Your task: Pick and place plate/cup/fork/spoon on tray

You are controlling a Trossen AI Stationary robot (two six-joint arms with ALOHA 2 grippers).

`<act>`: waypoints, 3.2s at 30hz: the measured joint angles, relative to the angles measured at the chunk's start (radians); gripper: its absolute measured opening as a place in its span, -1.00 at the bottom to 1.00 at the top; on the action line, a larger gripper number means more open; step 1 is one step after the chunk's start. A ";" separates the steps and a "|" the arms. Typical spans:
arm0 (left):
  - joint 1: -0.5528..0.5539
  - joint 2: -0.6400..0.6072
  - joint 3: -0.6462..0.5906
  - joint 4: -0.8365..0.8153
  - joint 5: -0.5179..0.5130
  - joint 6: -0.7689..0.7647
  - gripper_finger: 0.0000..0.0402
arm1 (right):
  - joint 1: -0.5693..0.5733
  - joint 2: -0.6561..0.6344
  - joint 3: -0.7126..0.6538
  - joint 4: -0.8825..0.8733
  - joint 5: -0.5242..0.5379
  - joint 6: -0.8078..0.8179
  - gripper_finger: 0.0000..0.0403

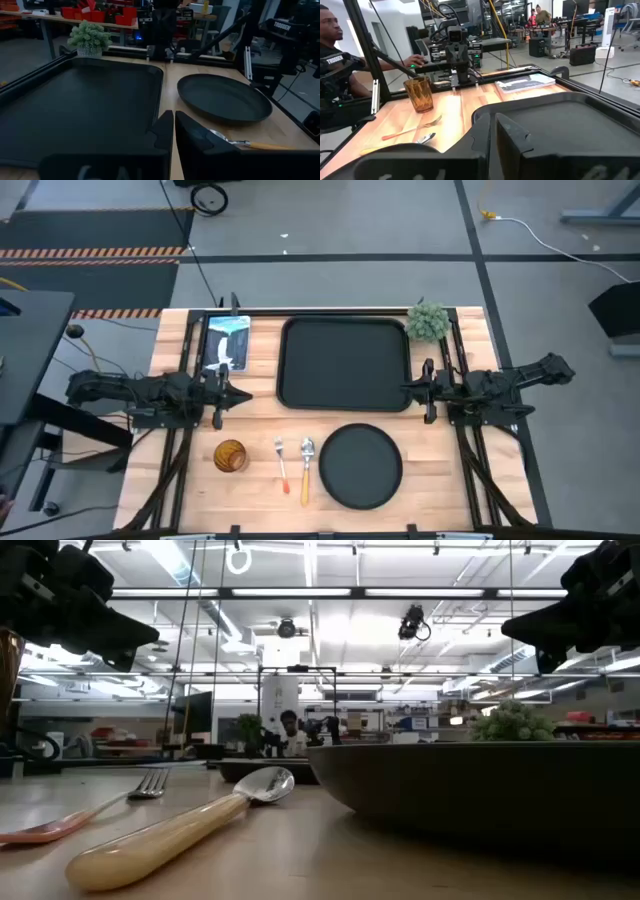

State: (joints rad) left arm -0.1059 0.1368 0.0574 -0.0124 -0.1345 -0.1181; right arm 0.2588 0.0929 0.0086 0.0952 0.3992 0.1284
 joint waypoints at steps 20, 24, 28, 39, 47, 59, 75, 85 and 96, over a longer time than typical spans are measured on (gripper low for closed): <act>0.000 0.000 0.000 0.000 0.000 0.000 -0.88 | 0.000 0.000 0.000 0.000 0.000 0.000 -0.83; 0.000 0.000 0.000 0.000 0.000 0.000 -0.88 | 0.000 0.000 0.000 0.000 0.000 0.000 -0.83; 0.000 0.000 0.000 0.000 0.000 0.000 -0.88 | 0.000 0.000 0.000 0.000 0.000 0.000 -0.83; 0.000 0.000 0.000 0.000 0.000 0.000 -0.88 | 0.000 0.000 0.000 0.000 0.000 0.000 -0.83; 0.000 0.000 0.000 0.000 0.000 0.000 -0.88 | 0.000 0.000 0.000 0.000 0.000 0.000 -0.83; 0.000 0.000 0.000 0.000 0.000 0.000 -0.88 | 0.000 0.000 0.000 0.000 0.000 0.000 -0.83; 0.000 0.000 0.000 0.000 0.001 -0.045 -0.88 | 0.000 0.000 0.000 0.000 0.000 0.000 -0.83; 0.000 0.000 0.000 -0.058 0.090 -0.266 -0.88 | 0.000 0.000 0.000 0.000 0.000 0.000 -0.83; 0.000 0.000 0.000 -0.058 0.272 -0.209 -0.88 | 0.000 0.000 0.000 0.000 0.000 0.000 -0.83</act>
State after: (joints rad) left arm -0.1062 0.1372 0.0574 -0.0702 0.1372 -0.3266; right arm 0.2586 0.0930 0.0087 0.0952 0.3990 0.1284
